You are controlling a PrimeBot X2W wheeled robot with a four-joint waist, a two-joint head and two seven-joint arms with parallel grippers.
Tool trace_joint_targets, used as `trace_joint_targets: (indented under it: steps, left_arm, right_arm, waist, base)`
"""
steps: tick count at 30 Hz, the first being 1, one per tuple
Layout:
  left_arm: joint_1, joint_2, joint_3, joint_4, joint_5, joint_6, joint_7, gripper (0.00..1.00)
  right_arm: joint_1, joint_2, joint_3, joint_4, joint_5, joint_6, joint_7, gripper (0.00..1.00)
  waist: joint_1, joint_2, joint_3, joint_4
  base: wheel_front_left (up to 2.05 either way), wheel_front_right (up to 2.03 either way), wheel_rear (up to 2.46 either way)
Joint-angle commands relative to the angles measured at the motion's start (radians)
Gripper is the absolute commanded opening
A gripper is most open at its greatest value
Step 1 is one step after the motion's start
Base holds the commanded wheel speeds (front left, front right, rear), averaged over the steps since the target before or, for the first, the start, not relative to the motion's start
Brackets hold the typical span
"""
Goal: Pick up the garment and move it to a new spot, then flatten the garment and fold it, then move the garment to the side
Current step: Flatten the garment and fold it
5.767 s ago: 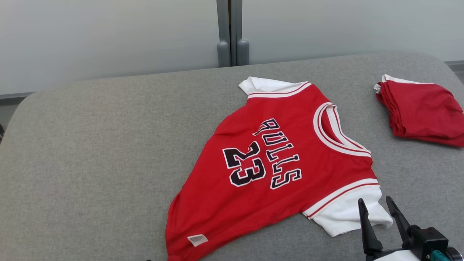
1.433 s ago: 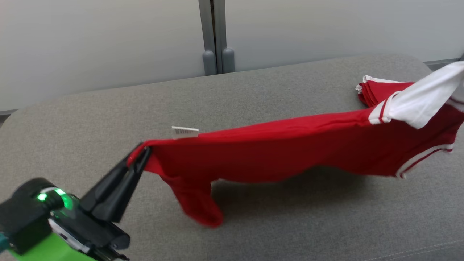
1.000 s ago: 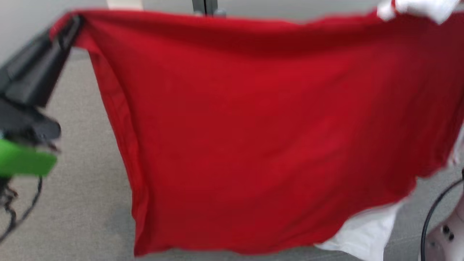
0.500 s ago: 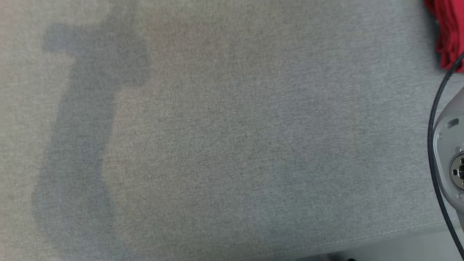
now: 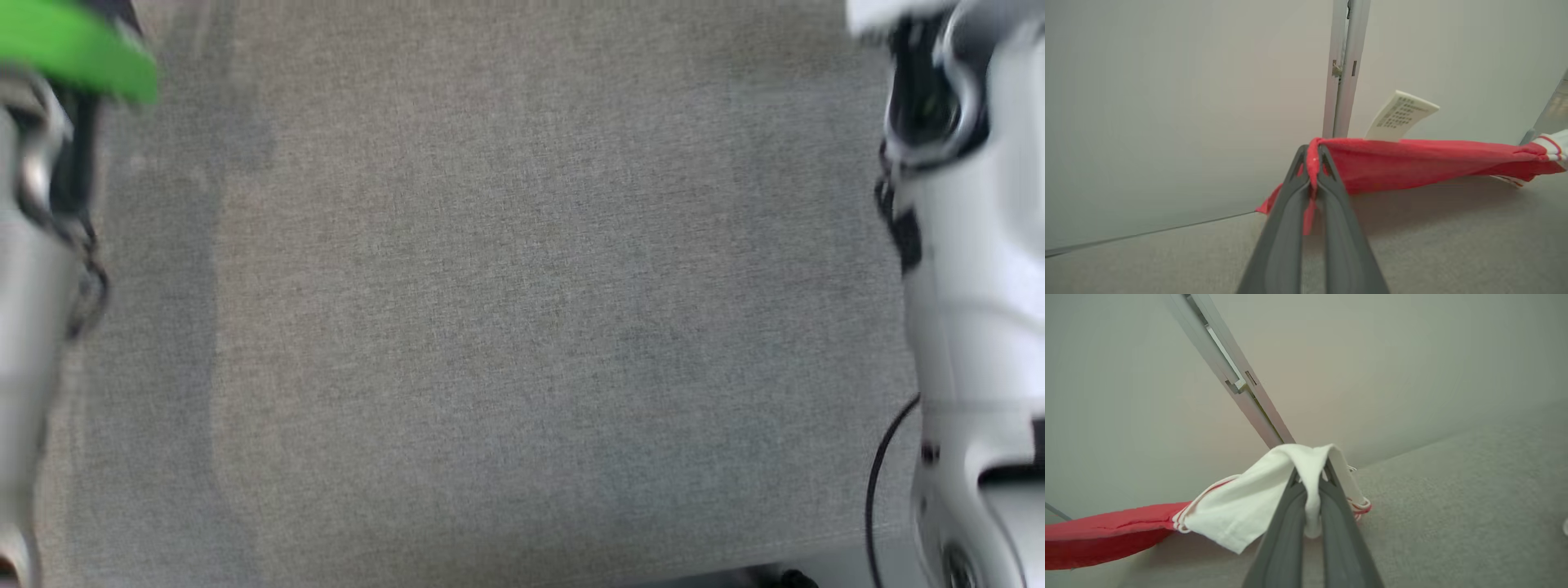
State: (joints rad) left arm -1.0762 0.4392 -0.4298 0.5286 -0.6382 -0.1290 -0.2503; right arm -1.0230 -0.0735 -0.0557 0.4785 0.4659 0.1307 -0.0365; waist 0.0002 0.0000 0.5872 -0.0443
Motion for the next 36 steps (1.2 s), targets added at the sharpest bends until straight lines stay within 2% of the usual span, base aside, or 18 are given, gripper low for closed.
trace_joint_targets:
  steps: [1, 6, 10, 15, 21, 24, 28, 36]
  left_arm:
    - [0.099, 0.007, 0.006, -0.022, -0.018, -0.002, -0.010, 0.00]
    - [0.423, -0.012, 0.069, -0.162, -0.018, 0.007, -0.015, 0.00]
    - [0.723, -0.038, 0.132, -0.315, 0.021, 0.039, -0.015, 0.00]
    - [1.034, -0.088, 0.174, -0.478, 0.065, 0.094, -0.015, 0.00]
    - [1.263, -0.164, 0.170, -0.616, 0.075, 0.126, -0.016, 0.00]
    - [1.284, -0.171, 0.145, -0.636, 0.083, 0.114, -0.011, 0.00]
    - [1.225, -0.160, 0.124, -0.636, 0.080, 0.094, 0.023, 0.00]
    - [1.032, -0.128, 0.123, -0.596, 0.059, 0.066, 0.143, 0.00]
  right_arm:
    - [0.096, -0.020, 0.020, -0.031, 0.023, 0.000, -0.015, 0.00]
    - [0.407, -0.071, 0.064, -0.166, 0.084, -0.001, -0.031, 0.00]
    - [0.692, -0.081, 0.055, -0.289, 0.130, -0.001, -0.005, 0.00]
    - [0.982, -0.059, 0.023, -0.408, 0.144, -0.001, 0.046, 0.00]
    - [1.206, -0.024, 0.008, -0.501, 0.152, -0.001, 0.095, 0.00]
    - [1.233, -0.018, -0.007, -0.530, 0.146, -0.001, 0.117, 0.00]
    - [1.167, -0.019, -0.029, -0.558, 0.137, -0.001, 0.171, 0.00]
    - [0.900, -0.032, -0.102, -0.528, 0.143, 0.000, 0.372, 0.00]
  waist:
    - [-0.0002, 0.0000, -0.065, -0.009]
    - [-0.0002, 0.0000, -0.166, -0.002]
    - [-0.0002, 0.0000, -0.254, 0.006]
    - [-0.0002, 0.0000, -0.321, 0.011]
    - [-0.0002, 0.0000, -0.345, 0.032]
    - [-0.0002, 0.0000, -0.344, 0.039]
    - [-0.0002, 0.0000, -0.344, 0.042]
    - [-0.0002, 0.0000, -0.301, 0.056]
  base:
    - [0.00, 0.00, 0.00]
    - [0.00, 0.00, 0.00]
    - [0.00, 0.00, 0.00]
    - [0.00, 0.00, 0.00]
    - [0.00, 0.00, 0.00]
    - [0.00, 0.00, 0.00]
    - [0.00, 0.00, 0.00]
    - [0.00, 0.00, 0.00]
